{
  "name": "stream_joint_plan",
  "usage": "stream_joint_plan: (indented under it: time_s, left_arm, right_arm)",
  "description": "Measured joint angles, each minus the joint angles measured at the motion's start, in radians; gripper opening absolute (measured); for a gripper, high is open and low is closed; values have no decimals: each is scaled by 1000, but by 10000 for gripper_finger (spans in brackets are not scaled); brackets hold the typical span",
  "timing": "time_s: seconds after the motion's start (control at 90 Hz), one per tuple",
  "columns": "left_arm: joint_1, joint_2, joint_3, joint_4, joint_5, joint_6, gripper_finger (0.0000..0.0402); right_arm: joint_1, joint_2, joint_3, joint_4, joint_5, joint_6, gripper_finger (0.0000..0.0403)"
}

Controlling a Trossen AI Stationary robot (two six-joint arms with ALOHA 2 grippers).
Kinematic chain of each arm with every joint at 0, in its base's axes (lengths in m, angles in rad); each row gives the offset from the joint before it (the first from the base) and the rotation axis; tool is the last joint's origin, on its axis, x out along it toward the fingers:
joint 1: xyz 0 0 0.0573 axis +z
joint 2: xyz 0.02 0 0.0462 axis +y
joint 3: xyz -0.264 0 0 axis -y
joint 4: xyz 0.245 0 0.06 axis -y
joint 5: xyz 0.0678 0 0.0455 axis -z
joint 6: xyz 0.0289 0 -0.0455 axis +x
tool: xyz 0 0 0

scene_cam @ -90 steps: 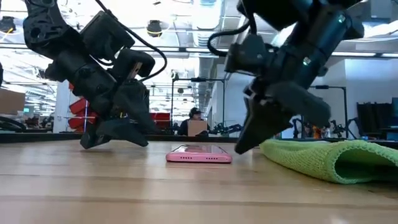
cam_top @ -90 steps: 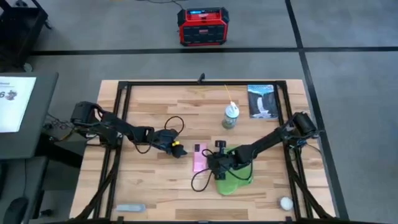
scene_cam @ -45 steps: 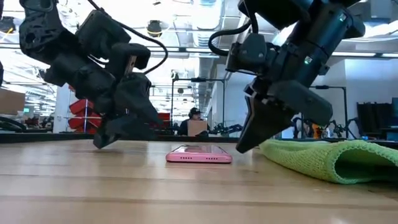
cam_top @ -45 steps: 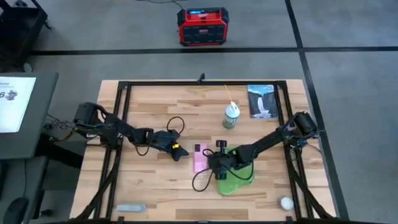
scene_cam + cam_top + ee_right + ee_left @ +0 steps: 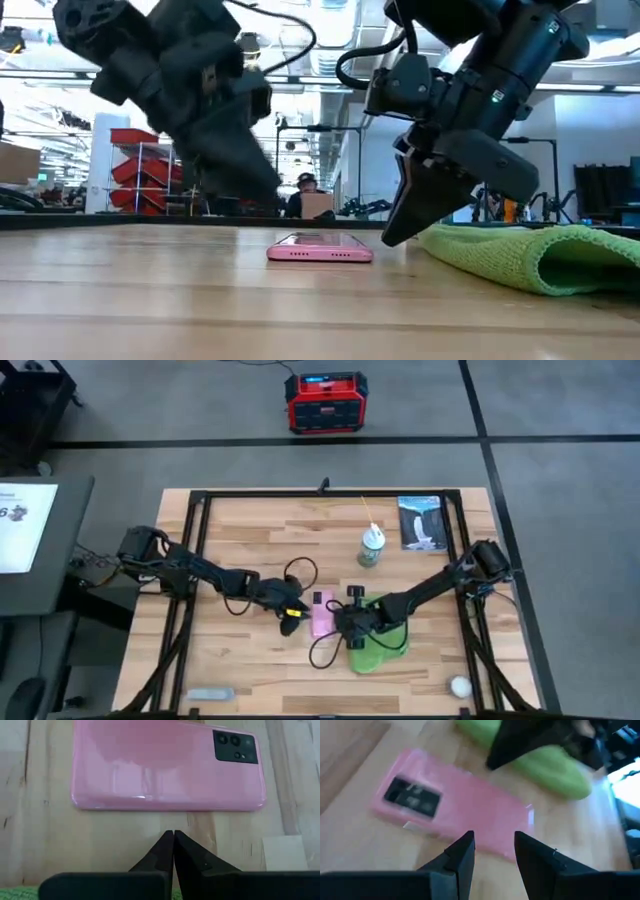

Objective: Apply microfiber cloth
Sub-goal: Spray the back of the pink phone using the white spray bottle

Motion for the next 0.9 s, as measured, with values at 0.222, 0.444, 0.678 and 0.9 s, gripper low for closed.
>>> stream_joint_plan:
  time_s: [0.222, 0.444, 0.678, 0.9]
  left_arm:
    - [32, -2, -103, 216, 24, -304, 119]
    - [34, -2, -108, 177, 71, -442, 136]
    - [46, 5, -105, 81, 52, -489, 162]
    - [69, 134, -83, 259, 104, -559, 168]
  right_arm:
    - [0, 0, 0, 1, 0, 0, 0]
    - [0, 0, 2, 9, 0, 0, 0]
    - [0, -1, 5, 17, 0, -19, 0]
    - [-1, -1, 5, 33, 0, -27, 0]
